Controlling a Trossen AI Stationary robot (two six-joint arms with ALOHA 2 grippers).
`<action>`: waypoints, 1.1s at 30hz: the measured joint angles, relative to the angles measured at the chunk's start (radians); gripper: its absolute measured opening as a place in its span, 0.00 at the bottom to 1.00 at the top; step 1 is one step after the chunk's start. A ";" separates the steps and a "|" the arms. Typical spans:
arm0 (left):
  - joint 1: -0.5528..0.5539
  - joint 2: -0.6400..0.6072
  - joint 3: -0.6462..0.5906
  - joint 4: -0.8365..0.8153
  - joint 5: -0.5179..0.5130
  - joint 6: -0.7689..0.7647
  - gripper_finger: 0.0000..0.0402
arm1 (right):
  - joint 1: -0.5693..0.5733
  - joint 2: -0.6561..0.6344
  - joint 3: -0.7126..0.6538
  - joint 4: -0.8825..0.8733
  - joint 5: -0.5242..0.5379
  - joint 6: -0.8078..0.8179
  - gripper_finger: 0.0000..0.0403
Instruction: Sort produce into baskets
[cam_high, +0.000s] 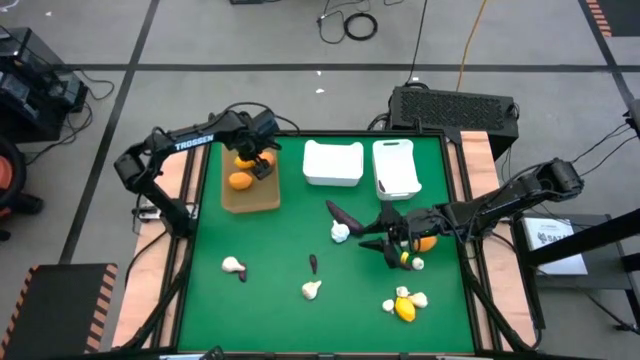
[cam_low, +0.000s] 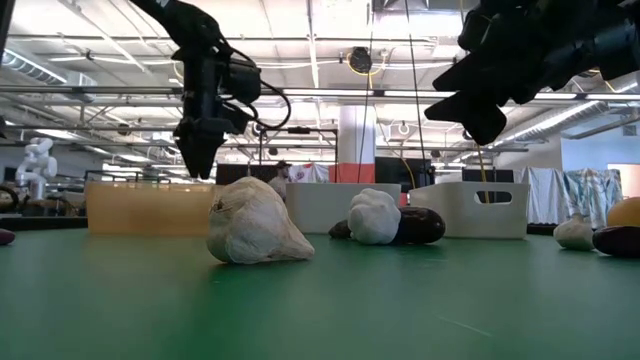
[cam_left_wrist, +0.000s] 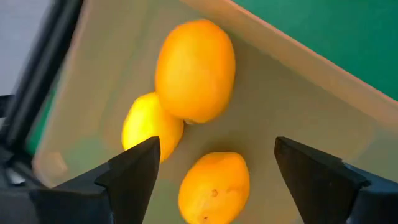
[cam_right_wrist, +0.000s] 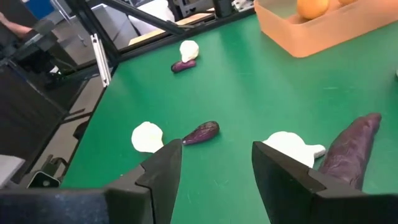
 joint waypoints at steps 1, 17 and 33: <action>-0.005 -0.010 0.000 0.000 -0.009 -0.005 0.81 | 0.000 0.000 0.000 0.000 0.000 0.008 0.46; -0.540 -0.179 -0.071 0.644 0.184 -0.095 0.81 | 0.033 0.000 0.000 -0.083 0.001 0.093 0.46; -0.863 0.257 -0.015 1.251 0.110 0.000 0.81 | 0.038 -0.038 0.249 -0.918 -0.185 -0.010 0.46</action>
